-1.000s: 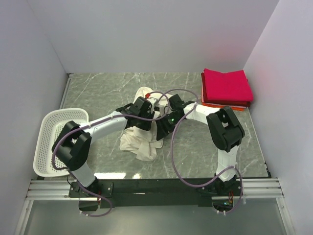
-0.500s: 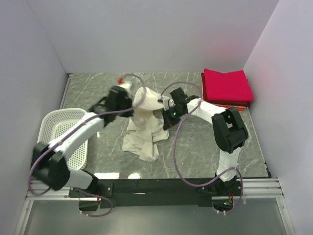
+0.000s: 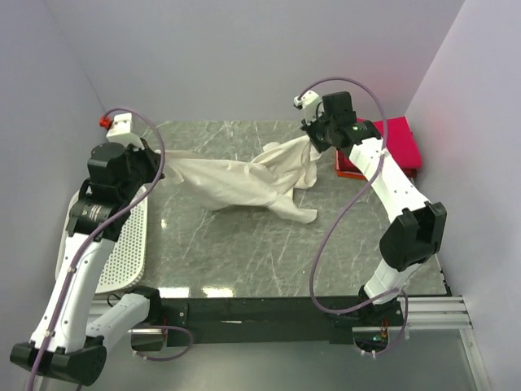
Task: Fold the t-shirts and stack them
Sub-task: Flatten the tshirt out
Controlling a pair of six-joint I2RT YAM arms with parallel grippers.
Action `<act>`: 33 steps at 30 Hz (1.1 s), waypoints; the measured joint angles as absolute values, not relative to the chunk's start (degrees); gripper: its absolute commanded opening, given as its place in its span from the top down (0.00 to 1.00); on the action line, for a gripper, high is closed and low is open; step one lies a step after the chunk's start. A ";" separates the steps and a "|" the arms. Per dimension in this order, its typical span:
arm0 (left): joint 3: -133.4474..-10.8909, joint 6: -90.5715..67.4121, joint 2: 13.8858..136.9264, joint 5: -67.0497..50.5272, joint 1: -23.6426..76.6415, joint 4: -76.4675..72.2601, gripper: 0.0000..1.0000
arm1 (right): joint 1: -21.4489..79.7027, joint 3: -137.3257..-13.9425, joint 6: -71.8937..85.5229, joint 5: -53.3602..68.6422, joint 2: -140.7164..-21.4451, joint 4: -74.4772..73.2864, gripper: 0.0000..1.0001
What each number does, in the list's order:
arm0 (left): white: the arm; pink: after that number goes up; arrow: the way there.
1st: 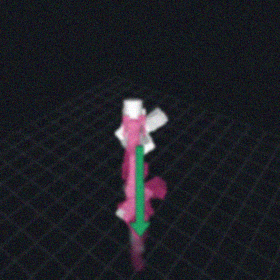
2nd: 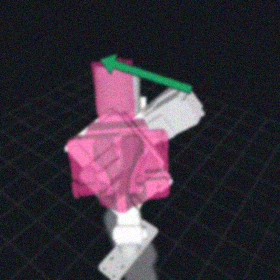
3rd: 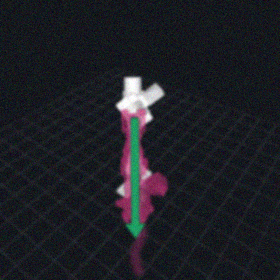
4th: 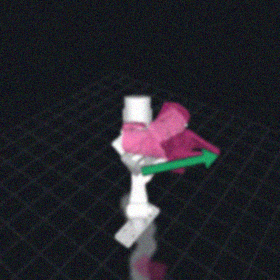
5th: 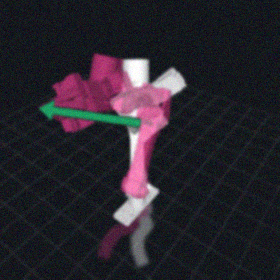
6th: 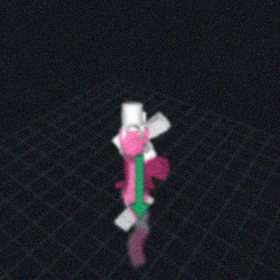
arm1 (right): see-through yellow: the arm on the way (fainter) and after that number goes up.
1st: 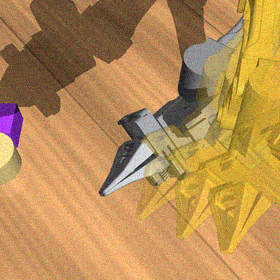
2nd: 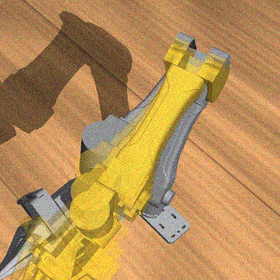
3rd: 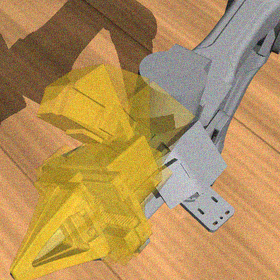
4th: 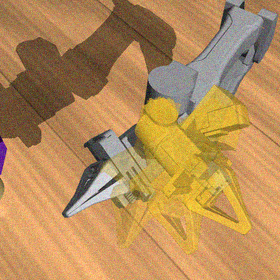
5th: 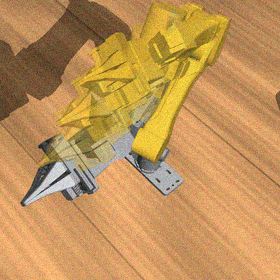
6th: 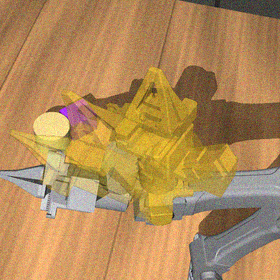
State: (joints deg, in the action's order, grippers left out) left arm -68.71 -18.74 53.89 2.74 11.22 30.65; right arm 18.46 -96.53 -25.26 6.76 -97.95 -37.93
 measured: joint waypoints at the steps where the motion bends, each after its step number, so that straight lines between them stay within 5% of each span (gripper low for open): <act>1: -68.82 -18.79 53.08 3.44 11.03 31.38 1.00 | 18.28 -96.47 -25.98 5.34 -97.25 -37.87 1.00; 16: -62.78 -23.33 35.59 -3.92 10.72 38.83 1.00 | 14.96 -106.61 -30.33 -4.73 -99.53 -34.59 1.00; 18: -59.75 -25.32 35.70 -5.69 10.72 38.57 1.00 | 15.03 -111.28 -30.06 -5.98 -104.51 -33.39 0.83; 19: -58.24 -26.50 35.83 -6.37 10.72 38.54 1.00 | 15.03 -113.97 -29.54 -6.79 -107.48 -32.82 0.67; 20: -56.18 -27.79 36.10 -7.14 10.70 38.30 1.00 | 15.00 -116.57 -29.17 -7.68 -110.50 -32.75 0.38; 21: -54.04 -28.95 36.47 -7.73 10.70 37.93 1.00 | 15.00 -119.59 -28.58 -8.84 -113.84 -32.36 0.32; 26: -47.16 -33.71 41.36 -8.29 10.70 35.92 1.00 | 15.00 -128.05 -26.46 -9.26 -125.67 -36.05 0.25; 33: -42.54 -36.21 45.54 -10.41 10.70 30.59 1.00 | 15.09 -87.00 -40.66 14.57 -96.97 -42.76 0.26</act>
State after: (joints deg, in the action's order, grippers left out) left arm -42.54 -36.21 45.54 -10.41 10.70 30.59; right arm 15.09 -87.00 -40.66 14.57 -96.97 -42.76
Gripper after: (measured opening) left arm 0.035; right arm 0.751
